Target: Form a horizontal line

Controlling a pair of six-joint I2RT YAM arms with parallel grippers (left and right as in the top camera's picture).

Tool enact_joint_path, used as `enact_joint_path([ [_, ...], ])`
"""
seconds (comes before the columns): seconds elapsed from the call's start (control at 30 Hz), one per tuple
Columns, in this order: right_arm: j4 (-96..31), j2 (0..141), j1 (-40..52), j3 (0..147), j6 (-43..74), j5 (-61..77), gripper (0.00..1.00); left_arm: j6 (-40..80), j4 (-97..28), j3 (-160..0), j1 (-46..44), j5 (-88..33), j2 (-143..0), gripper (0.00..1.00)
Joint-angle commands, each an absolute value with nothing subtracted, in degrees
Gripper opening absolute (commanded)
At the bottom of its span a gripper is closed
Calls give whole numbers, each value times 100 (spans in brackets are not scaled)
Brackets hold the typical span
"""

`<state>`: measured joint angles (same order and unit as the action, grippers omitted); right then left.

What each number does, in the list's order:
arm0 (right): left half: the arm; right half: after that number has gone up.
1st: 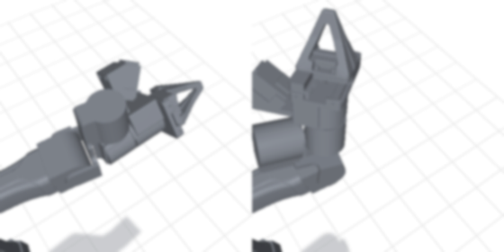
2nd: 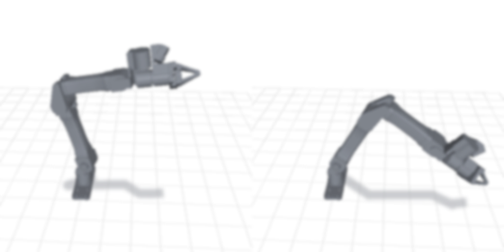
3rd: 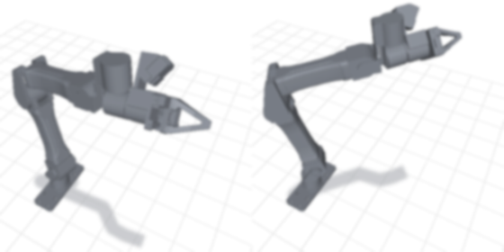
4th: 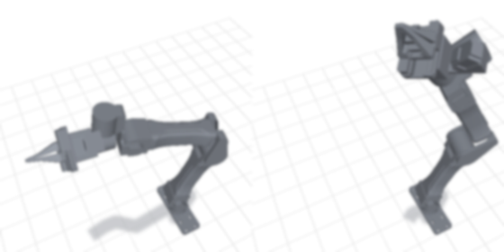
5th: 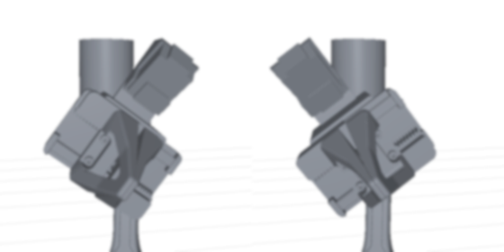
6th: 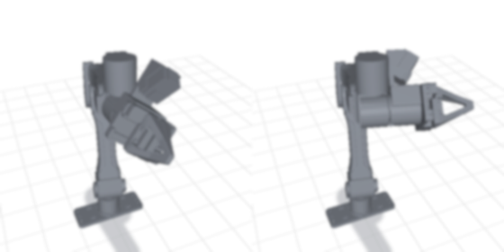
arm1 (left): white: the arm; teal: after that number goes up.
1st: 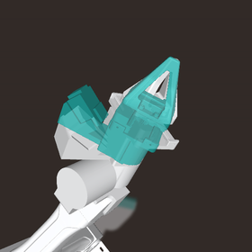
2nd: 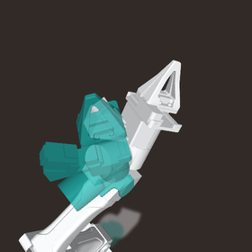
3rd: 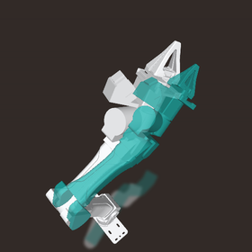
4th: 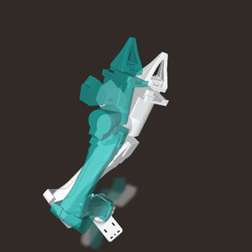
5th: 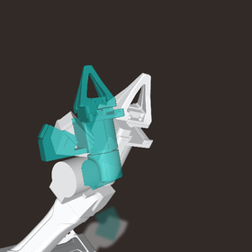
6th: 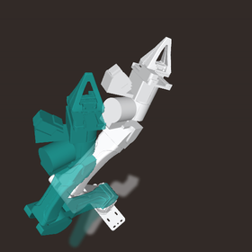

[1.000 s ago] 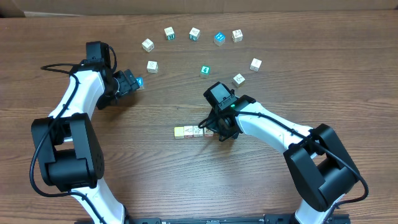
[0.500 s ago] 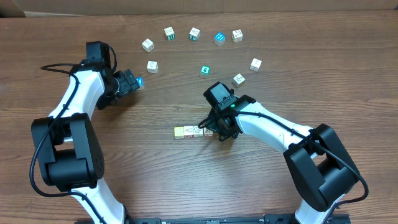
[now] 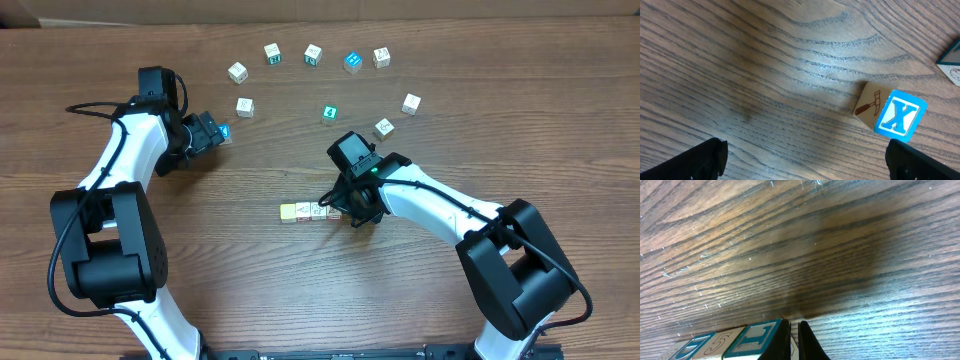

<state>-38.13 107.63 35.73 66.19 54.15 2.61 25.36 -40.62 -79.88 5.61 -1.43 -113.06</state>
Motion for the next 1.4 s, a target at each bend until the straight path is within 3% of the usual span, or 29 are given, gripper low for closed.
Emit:
enact_joint_path([
  [0.0,-3778,10678,3605,6558,5400,272,4,2530,-4042,-8079,521,-106,-11369,100],
  [1.37,-3763,10678,3568,6558,5402,-178,5,2530,-4042,-8079,523,-104,-11369,100],
])
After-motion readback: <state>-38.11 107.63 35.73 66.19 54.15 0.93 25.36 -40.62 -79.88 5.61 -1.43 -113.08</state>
